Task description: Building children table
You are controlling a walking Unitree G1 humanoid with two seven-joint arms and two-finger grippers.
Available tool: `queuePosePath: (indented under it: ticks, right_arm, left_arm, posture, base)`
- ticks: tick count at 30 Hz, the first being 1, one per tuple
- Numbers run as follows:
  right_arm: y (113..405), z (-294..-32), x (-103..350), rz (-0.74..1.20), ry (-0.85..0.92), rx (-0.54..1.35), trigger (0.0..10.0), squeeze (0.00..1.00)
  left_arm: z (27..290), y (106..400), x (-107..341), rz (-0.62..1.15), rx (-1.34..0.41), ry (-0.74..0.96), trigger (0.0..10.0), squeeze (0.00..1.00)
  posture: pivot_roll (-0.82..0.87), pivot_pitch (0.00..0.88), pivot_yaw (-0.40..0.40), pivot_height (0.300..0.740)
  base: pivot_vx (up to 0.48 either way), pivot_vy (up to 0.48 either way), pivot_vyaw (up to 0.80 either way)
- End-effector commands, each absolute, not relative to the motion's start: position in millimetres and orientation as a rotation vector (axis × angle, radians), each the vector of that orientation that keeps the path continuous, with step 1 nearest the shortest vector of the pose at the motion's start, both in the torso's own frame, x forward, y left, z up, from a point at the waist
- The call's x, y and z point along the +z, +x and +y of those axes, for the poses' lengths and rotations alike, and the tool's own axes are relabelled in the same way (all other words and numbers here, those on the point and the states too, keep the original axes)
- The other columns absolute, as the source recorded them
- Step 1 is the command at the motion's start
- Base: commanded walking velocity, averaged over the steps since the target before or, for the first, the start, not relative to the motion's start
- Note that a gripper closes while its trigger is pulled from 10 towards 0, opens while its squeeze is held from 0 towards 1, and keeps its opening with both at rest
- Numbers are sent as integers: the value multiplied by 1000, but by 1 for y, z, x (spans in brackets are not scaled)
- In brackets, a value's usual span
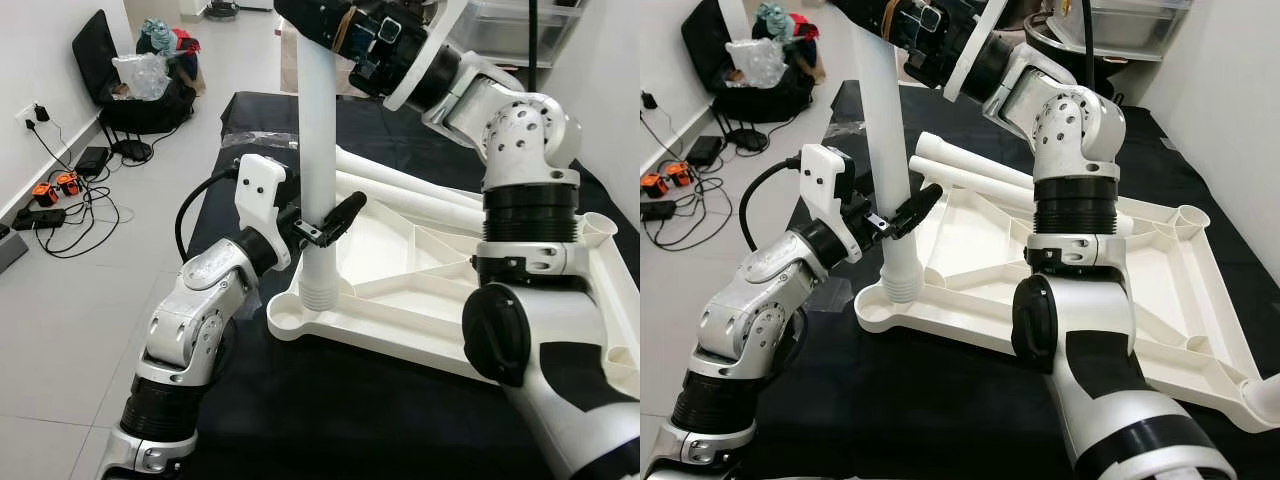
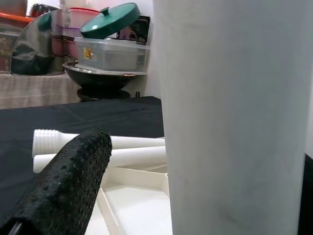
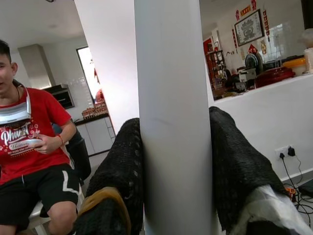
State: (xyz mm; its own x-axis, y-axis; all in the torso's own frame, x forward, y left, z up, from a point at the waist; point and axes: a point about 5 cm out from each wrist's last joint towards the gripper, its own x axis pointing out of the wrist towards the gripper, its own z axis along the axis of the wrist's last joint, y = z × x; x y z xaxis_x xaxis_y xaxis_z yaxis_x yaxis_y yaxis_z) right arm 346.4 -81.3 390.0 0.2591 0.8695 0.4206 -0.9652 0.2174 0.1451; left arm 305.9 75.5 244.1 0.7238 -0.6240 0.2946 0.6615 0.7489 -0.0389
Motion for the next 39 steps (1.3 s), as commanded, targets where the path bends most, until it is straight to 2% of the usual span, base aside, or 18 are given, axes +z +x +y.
queuePosePath:
  ticks: [1,4,5,21,22,30,31,39]
  right_arm:
    - [343,-74,385,-254,457,1323,0,0]
    - [343,-73,385,-255,458,1317,0,0]
    - [344,-72,384,-252,458,1303,0,0]
    - [352,-70,385,-294,482,1152,0,0]
    - [353,-70,386,-295,482,1139,0,0]
    - [358,-74,392,-332,552,1079,0,0]
    - [358,-75,394,-339,557,1074,0,0]
    - [359,-75,398,-349,560,1074,0,0]
  left_arm:
    - [67,307,247,-267,-739,-173,10000,0]
    - [67,307,247,-267,-743,-177,10000,0]
    - [64,305,245,-263,-754,-177,0,0]
    - [53,296,228,-204,-781,-141,0,0]
    - [53,297,227,-196,-771,-141,10000,0]
    - [53,293,216,-137,-759,-134,10000,0]
    - [54,293,214,-122,-752,-140,10000,980]
    - [54,296,216,-137,-736,-116,10000,1000]
  posture:
    - [44,47,-78,740]
    - [44,47,-78,740]
    - [43,51,-78,740]
    - [44,57,-75,740]
    - [46,54,-77,740]
    - [49,48,-76,740]
    - [47,47,-77,740]
    - [48,35,-74,740]
  base:
    - [0,0,0]
    - [0,0,0]
    - [0,0,0]
    - [0,0,0]
    - [0,0,0]
    - [0,0,0]
    - [0,0,0]
    - [0,0,0]
